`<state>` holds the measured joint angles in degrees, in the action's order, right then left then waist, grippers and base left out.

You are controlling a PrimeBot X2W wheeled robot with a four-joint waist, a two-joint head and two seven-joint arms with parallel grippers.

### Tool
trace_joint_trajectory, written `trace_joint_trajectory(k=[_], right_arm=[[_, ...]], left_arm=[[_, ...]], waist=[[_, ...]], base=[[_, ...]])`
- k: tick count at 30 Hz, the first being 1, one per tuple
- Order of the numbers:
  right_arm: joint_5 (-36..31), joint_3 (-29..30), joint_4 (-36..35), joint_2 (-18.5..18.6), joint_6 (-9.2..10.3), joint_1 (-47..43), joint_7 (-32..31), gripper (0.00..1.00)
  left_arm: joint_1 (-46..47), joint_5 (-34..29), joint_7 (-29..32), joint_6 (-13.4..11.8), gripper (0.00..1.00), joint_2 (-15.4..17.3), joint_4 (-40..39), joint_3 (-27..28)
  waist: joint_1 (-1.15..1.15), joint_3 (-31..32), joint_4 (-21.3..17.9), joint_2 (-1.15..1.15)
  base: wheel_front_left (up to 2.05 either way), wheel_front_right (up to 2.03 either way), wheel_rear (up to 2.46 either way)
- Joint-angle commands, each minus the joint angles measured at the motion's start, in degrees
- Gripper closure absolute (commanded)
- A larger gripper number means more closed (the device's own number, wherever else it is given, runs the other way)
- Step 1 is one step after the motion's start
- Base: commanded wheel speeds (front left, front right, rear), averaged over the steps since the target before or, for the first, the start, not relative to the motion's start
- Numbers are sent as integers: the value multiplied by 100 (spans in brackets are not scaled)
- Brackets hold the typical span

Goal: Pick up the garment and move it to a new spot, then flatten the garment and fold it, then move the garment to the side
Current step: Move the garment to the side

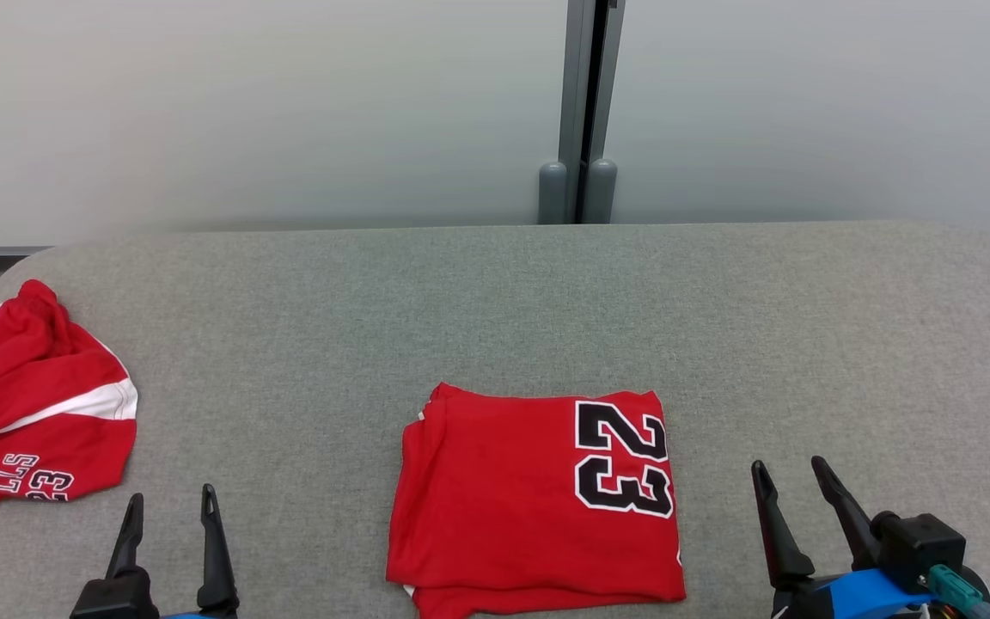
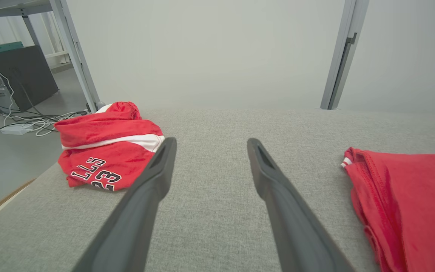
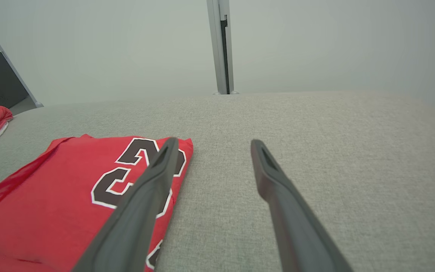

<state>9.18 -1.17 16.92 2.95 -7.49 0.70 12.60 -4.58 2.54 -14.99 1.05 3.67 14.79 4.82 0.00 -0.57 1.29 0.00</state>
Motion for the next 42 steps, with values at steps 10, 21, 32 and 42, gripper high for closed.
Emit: trace_joint_trajectory(k=[10, 21, 32, 42], right_arm=[[-73, -127, 11, -7, -1, 114, -123, 0], [-238, -678, 705, -2, -1, 1427, -992, 0], [51, -998, 1939, 1, -1, 1771, -1470, 0], [489, -1611, 2405, -20, -9, 1492, -1362, 2]], left_arm=[[61, 85, -28, -53, 0, 46, -40, 5], [220, 122, -28, -87, 0, 14, -102, -107], [432, 177, -28, -120, 0, -8, -107, -176], [526, 214, -28, -166, 0, -34, -115, -258]], waist=[[0, -26, -14, 0], [0, -268, 60, 0], [0, -617, 185, 0], [0, -735, 176, 0]], base=[[0, 0, 0], [0, 0, 0], [0, 0, 0], [0, 0, 0]])
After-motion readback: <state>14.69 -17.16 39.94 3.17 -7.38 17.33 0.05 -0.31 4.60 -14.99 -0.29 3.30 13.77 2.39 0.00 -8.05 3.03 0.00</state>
